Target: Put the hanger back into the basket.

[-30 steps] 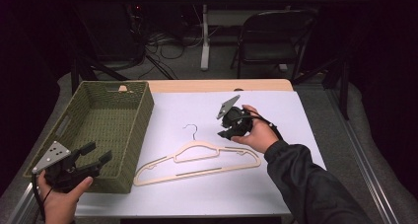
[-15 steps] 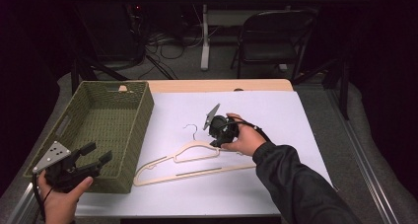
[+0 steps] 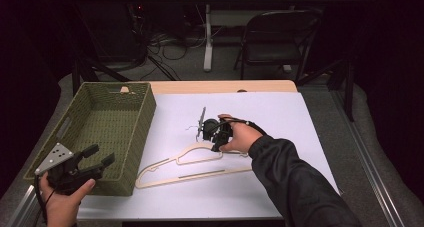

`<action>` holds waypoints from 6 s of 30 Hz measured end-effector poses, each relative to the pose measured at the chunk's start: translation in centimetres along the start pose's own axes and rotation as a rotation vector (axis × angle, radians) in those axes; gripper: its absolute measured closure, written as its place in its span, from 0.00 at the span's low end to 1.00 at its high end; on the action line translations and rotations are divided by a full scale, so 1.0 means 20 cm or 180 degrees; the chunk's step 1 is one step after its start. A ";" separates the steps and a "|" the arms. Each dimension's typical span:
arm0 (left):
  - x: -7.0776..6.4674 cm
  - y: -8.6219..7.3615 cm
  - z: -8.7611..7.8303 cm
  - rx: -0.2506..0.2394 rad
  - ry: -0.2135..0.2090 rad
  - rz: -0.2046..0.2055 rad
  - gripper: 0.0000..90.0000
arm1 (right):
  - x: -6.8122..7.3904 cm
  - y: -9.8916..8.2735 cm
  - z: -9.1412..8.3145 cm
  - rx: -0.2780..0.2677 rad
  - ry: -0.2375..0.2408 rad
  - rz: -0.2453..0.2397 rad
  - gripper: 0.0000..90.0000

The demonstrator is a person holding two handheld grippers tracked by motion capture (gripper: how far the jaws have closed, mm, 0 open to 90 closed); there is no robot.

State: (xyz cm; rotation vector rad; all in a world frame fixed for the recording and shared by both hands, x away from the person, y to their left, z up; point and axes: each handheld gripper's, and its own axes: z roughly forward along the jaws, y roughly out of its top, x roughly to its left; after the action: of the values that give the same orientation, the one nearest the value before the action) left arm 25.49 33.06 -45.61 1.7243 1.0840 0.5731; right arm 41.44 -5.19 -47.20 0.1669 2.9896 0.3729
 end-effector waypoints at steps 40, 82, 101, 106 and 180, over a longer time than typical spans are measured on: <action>0.00 -0.01 0.02 0.0030 -0.0009 -0.0001 0.34 | 0.03 0.02 0.27 0.0439 0.0360 -0.0285 0.80; -0.07 0.01 0.03 0.0048 -0.0074 0.0135 0.34 | 0.13 -0.10 0.19 0.0473 0.0330 -0.0509 0.95; -0.43 0.13 0.35 0.0447 -0.0748 0.0527 0.36 | 0.32 -0.24 -0.02 0.0121 -0.0514 -0.0782 0.95; -0.50 0.16 0.49 0.0635 -0.0871 0.0566 0.35 | 0.36 -0.26 -0.05 0.0117 -0.0627 -0.0869 0.95; -0.61 0.02 0.88 0.1867 -0.1576 0.1094 0.64 | 0.40 -0.25 0.00 0.0005 -0.0841 -0.0906 0.92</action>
State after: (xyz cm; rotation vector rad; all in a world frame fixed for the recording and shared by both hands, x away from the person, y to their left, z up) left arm 33.28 13.79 -51.19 2.4234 0.6281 -0.0013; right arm 33.12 -8.92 -49.30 -0.1934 2.6998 0.2901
